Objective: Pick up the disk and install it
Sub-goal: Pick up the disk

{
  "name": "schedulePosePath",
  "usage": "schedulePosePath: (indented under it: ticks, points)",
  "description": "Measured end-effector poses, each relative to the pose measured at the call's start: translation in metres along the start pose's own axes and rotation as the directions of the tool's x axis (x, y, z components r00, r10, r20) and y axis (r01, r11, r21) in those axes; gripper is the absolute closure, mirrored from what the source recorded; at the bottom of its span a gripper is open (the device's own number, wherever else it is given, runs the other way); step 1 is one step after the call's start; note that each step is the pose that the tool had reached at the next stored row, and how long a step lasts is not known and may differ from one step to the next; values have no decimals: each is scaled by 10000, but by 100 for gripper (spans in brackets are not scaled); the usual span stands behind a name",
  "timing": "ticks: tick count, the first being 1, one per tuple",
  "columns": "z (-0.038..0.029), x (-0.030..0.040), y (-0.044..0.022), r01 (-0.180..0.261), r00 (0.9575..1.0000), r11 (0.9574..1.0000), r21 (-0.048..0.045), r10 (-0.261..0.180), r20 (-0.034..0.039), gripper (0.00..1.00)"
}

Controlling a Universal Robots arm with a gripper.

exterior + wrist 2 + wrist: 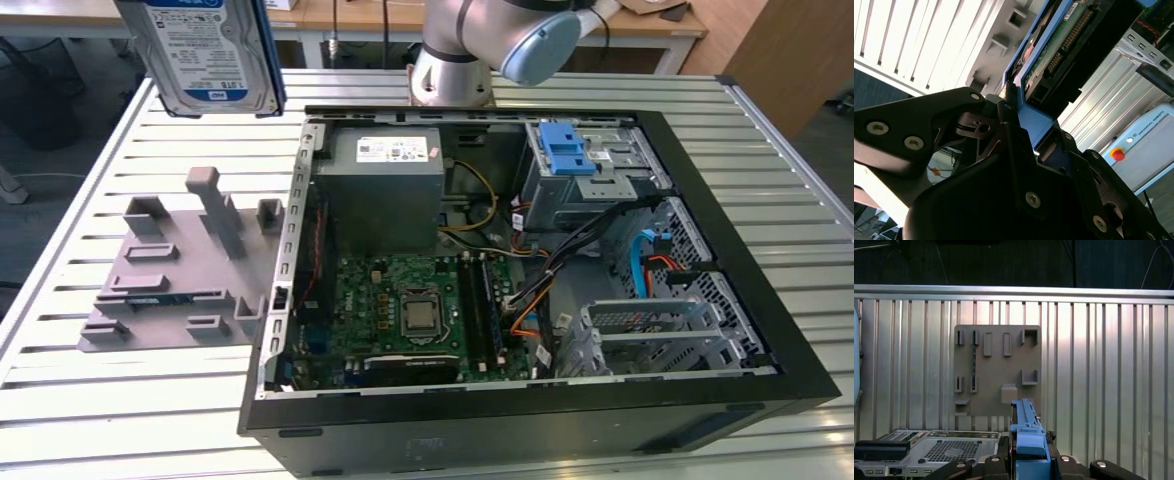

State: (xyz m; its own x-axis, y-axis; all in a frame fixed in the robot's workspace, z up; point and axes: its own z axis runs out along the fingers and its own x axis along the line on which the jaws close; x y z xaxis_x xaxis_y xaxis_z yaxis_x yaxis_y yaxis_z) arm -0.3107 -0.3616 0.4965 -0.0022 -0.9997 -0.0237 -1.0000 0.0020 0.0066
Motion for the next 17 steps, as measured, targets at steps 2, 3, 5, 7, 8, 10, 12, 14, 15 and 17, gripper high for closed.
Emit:
schedulePosePath:
  ticks: [2,3,5,7,8,10,12,14,15,17]
  points:
    - [0,0,-8,0,10000,10000,1,0,0,64]
    - [0,0,-13,0,10000,10000,1,0,1,64]
    - [1,0,-22,0,10000,10000,1,0,1,64]
    - [0,0,-33,0,10000,10000,1,0,1,64]
    - [0,0,-38,0,10000,10000,1,0,1,64]
    - [0,0,-48,0,10000,10000,0,0,1,64]
    - [0,0,-58,0,10000,10000,1,0,1,64]
    - [0,0,-68,0,10000,10000,0,0,0,64]
    - [0,1,-73,0,10000,10000,1,0,1,64]
    - [0,1,-83,0,10000,10000,1,0,1,64]
